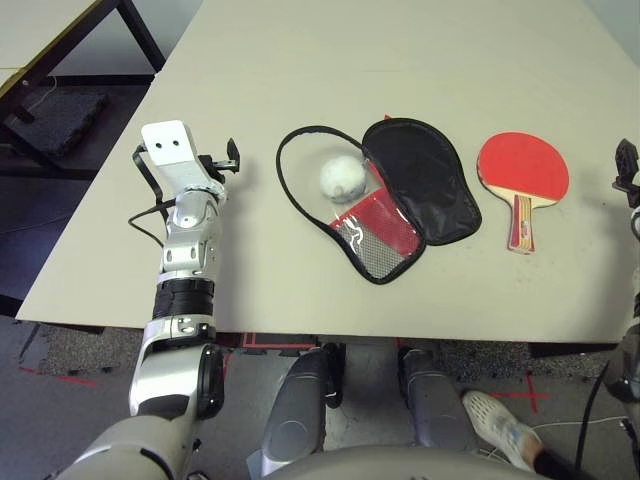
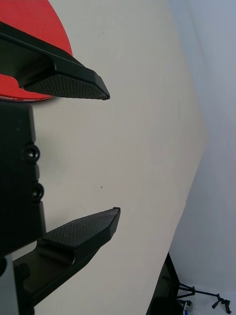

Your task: Store the ping-pong paddle in its case and zip it.

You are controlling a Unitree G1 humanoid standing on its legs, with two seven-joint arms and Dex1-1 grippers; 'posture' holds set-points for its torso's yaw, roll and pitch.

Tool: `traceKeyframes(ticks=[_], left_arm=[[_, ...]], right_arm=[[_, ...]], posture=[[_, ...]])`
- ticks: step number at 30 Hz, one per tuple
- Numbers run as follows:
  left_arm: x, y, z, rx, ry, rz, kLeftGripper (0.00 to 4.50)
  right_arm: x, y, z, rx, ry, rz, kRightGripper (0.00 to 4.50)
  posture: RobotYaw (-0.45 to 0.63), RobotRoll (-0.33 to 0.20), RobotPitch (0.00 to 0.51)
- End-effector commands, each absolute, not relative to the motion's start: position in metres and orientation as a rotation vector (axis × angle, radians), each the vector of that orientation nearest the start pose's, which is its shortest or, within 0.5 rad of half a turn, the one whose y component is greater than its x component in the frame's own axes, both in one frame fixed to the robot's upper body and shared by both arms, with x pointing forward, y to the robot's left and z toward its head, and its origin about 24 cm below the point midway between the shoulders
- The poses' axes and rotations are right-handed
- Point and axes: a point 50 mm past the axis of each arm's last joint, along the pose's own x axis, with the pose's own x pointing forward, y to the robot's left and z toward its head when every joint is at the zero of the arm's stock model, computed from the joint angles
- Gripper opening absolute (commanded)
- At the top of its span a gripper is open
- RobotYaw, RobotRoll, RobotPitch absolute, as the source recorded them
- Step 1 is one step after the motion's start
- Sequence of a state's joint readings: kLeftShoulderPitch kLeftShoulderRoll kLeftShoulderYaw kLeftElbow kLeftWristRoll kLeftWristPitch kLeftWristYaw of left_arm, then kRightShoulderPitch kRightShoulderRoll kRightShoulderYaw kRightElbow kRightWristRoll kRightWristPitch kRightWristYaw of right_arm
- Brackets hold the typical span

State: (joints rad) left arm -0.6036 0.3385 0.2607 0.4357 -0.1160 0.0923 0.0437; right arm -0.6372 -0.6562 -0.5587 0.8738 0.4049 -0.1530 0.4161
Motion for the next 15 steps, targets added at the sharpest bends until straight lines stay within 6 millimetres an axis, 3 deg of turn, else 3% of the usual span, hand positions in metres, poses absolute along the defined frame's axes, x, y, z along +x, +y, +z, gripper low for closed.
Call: traceKeyframes(ticks=[1,6,10,15], left_arm=[[0.352,0.256,0.134,0.073,-0.103,0.272,4.50],[0.358,0.250,0.138,0.072,-0.107,0.229,4.50],[0.362,0.253,0.154,0.079,-0.122,0.155,4.50],[0.363,0.263,0.208,0.123,-0.182,-0.031,4.50]], right_arm=[[0.306,-0.386,0.153,0.113,-0.276,-0.275,4.49],[0.303,-0.387,0.158,0.099,-0.290,-0.271,4.49],[0.302,-0.389,0.171,0.081,-0.287,-0.269,4.49],[0.302,-0.380,0.199,0.056,-0.213,-0.208,4.49]], posture=[[0.00,0.000,0.225],[-0.03,0.000,0.227],[-0.03,0.000,0.224],[0.00,0.000,0.219]])
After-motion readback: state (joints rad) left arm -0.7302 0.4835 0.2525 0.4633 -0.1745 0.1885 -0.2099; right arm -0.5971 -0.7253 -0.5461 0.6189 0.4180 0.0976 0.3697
